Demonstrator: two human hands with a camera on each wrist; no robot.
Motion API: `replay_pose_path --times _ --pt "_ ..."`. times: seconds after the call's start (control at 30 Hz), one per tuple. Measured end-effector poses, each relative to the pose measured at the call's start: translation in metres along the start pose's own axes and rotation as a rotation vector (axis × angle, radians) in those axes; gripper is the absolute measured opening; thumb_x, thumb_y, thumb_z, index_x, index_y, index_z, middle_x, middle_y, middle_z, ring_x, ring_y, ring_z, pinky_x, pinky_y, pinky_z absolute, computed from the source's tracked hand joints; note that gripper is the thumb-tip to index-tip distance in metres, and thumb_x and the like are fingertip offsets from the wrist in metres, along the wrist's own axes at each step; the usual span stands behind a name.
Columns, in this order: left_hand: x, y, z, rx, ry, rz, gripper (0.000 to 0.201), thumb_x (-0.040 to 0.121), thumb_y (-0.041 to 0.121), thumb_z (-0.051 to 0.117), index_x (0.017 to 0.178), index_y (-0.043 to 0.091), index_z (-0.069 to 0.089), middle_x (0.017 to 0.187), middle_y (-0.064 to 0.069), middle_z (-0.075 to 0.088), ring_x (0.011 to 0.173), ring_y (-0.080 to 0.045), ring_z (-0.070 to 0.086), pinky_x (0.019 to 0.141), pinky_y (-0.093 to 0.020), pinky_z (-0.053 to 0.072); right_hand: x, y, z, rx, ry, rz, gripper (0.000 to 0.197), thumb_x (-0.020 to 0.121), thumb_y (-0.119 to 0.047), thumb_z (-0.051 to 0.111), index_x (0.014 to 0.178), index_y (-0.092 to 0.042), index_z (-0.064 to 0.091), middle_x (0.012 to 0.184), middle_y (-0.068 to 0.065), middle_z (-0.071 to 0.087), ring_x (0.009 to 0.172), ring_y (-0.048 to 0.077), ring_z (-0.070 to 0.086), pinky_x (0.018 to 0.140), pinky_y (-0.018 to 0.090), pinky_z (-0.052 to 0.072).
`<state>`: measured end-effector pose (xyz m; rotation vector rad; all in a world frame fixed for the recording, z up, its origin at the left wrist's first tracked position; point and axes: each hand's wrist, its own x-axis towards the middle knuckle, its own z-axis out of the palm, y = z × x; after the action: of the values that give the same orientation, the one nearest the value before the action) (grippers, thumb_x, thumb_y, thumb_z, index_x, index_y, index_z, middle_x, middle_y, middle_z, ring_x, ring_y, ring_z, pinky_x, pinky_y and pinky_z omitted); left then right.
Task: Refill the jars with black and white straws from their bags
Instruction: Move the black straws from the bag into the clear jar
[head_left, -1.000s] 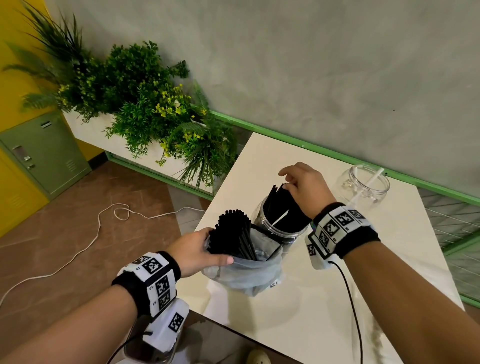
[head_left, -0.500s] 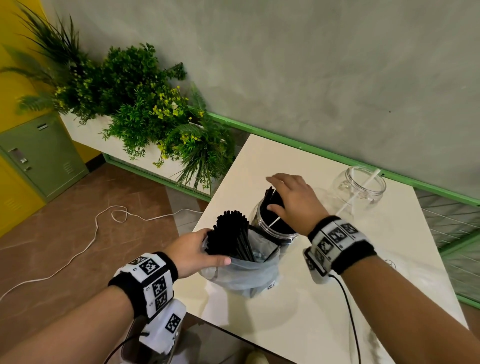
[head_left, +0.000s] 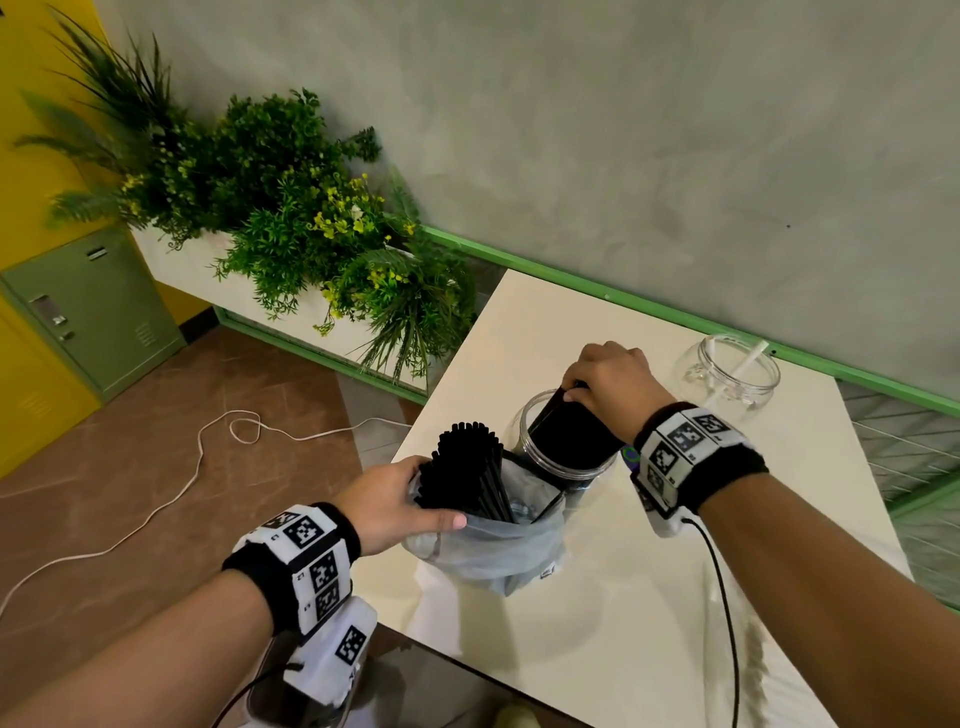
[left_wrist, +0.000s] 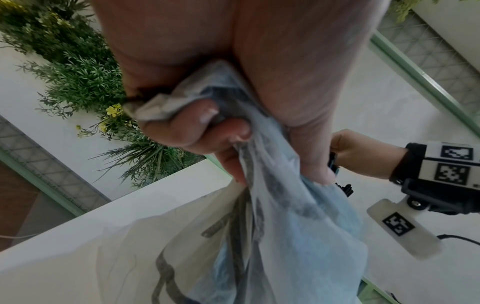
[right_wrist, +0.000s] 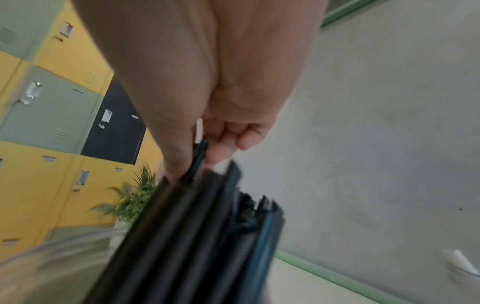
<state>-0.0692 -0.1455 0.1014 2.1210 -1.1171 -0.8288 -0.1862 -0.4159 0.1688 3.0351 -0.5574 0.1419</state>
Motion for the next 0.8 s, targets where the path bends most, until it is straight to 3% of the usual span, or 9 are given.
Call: replay_pose_path --times 0.13,0.2,0.3,0.4,0.53,0.6,0.67,0.73,0.8 --pt "0.0 0.003 0.0 -0.001 -0.002 0.02 0.106 0.042 0.089 0.055 0.124 0.022 0.053 0.115 0.008 0.064 0.103 -0.009 0.06 0.087 -0.028 0.049 -0.011 0.009 0.004 0.031 0.339 0.021 0.021 0.082 -0.012 0.07 0.102 -0.017 0.071 0.101 0.01 0.059 0.09 0.035 0.054 0.074 0.037 0.034" --pt "0.0 0.003 0.0 -0.01 -0.005 0.022 0.104 0.044 0.087 0.056 0.125 0.022 0.053 0.115 0.008 0.064 0.103 -0.008 0.059 0.087 -0.027 0.049 -0.023 0.01 0.005 0.148 0.421 0.036 0.022 0.087 -0.025 0.061 0.106 -0.018 0.069 0.105 0.01 0.058 0.093 0.035 0.052 0.078 0.041 0.042" --pt "0.0 0.002 -0.001 -0.02 -0.002 0.015 0.102 0.045 0.085 0.057 0.125 0.021 0.053 0.116 0.008 0.064 0.104 -0.008 0.059 0.086 -0.025 0.048 -0.049 0.015 0.018 0.324 0.322 0.102 0.047 0.087 -0.049 0.054 0.125 -0.021 0.058 0.128 0.007 0.05 0.112 0.031 0.045 0.095 0.044 0.04" --pt "0.0 0.0 -0.001 -0.025 -0.005 0.018 0.115 0.037 0.094 0.051 0.125 0.021 0.052 0.115 0.008 0.063 0.104 -0.008 0.059 0.083 -0.022 0.046 -0.064 0.018 0.042 0.372 0.146 0.126 0.055 0.092 -0.035 0.059 0.141 -0.021 0.04 0.148 0.006 0.031 0.129 0.03 0.035 0.108 0.043 0.033" --pt "0.0 0.0 -0.001 -0.03 -0.013 0.017 0.119 0.034 0.097 0.048 0.126 0.021 0.052 0.117 0.009 0.063 0.106 -0.008 0.058 0.087 -0.024 0.047 -0.059 0.013 0.051 0.606 0.232 0.205 0.044 0.1 -0.013 0.043 0.143 -0.015 0.037 0.15 0.003 0.028 0.136 0.017 0.031 0.111 0.011 0.019" --pt "0.0 -0.001 -0.002 -0.032 -0.014 0.013 0.12 0.033 0.097 0.048 0.126 0.021 0.051 0.117 0.009 0.062 0.106 -0.008 0.058 0.088 -0.023 0.047 -0.052 0.011 0.052 0.657 0.267 0.211 0.044 0.101 -0.023 0.042 0.144 -0.017 0.035 0.149 0.002 0.03 0.136 0.014 0.03 0.115 0.021 0.021" --pt "-0.001 -0.002 -0.002 -0.035 -0.011 0.012 0.119 0.033 0.097 0.048 0.126 0.022 0.052 0.116 0.01 0.062 0.106 -0.007 0.058 0.088 -0.022 0.046 -0.044 0.01 0.053 0.647 0.205 0.169 0.055 0.097 -0.043 0.043 0.147 -0.023 0.03 0.152 -0.001 0.028 0.138 0.013 0.027 0.116 0.031 0.023" --pt "-0.001 -0.003 -0.002 -0.037 -0.007 0.008 0.118 0.034 0.097 0.049 0.126 0.023 0.052 0.116 0.01 0.063 0.105 -0.006 0.058 0.088 -0.022 0.047 -0.036 0.008 0.052 0.582 0.129 0.131 0.069 0.089 -0.06 0.045 0.148 -0.031 0.026 0.154 -0.004 0.023 0.14 0.014 0.023 0.114 0.03 0.022" --pt "0.0 -0.005 -0.001 -0.036 -0.002 0.001 0.115 0.037 0.095 0.051 0.126 0.023 0.052 0.117 0.01 0.063 0.106 -0.007 0.059 0.09 -0.025 0.048 -0.025 0.004 0.049 0.505 0.087 0.124 0.075 0.083 -0.064 0.051 0.147 -0.036 0.024 0.155 -0.006 0.02 0.14 0.015 0.021 0.113 0.033 0.023"
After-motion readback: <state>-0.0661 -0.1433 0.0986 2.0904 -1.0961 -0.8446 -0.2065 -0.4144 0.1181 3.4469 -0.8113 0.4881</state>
